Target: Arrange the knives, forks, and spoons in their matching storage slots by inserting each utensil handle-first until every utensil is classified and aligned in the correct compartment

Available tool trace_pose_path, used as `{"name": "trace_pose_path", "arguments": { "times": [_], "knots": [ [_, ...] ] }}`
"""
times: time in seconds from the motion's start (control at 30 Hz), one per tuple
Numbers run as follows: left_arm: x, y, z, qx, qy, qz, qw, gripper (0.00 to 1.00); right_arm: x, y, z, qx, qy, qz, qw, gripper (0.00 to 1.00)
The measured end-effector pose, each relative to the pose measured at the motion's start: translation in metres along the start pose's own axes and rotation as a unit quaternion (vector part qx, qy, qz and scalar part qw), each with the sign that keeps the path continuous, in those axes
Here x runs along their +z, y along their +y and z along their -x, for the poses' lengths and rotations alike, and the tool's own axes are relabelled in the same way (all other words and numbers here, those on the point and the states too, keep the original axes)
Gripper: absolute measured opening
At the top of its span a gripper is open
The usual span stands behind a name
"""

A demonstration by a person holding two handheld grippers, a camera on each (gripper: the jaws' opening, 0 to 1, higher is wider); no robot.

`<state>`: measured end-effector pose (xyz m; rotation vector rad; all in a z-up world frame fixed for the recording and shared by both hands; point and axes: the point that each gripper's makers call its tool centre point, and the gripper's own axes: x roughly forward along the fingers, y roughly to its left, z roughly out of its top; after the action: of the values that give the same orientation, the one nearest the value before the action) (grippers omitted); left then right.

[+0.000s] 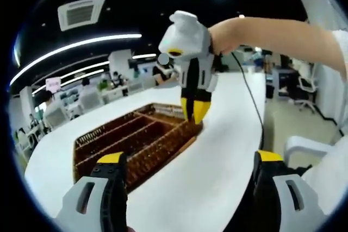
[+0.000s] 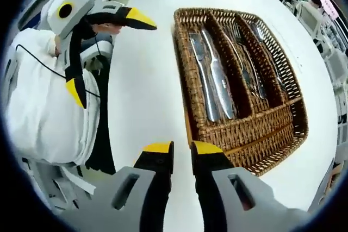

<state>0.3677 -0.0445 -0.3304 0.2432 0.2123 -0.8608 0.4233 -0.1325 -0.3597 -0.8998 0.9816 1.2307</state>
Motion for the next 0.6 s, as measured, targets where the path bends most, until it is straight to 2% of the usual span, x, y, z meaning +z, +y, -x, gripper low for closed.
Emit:
{"name": "trace_pose_path", "arguments": {
  "times": [0.1,0.17,0.23,0.37,0.6],
  "knots": [
    [-0.001,-0.001,0.0,-0.002,0.0,0.003,1.0,0.98,-0.001,0.003,-0.003,0.001,0.002,0.004,1.0,0.14],
    [0.005,-0.004,0.001,-0.011,-0.02,0.017,0.9996,0.99,-0.002,0.004,-0.004,0.002,0.003,0.006,1.0,0.14],
    [0.007,-0.004,0.003,-0.013,-0.028,0.024,0.9992,0.99,-0.002,0.009,-0.008,0.004,-0.001,0.017,0.9999,0.14],
    [0.004,-0.001,0.002,-0.01,-0.021,0.028,0.9993,0.99,-0.008,0.011,-0.015,0.005,0.004,0.026,0.9996,0.13],
    [0.001,-0.003,0.001,-0.012,-0.019,0.03,0.9993,0.99,-0.012,0.011,-0.027,-0.003,-0.015,0.025,0.9996,0.13]
  ]
}}
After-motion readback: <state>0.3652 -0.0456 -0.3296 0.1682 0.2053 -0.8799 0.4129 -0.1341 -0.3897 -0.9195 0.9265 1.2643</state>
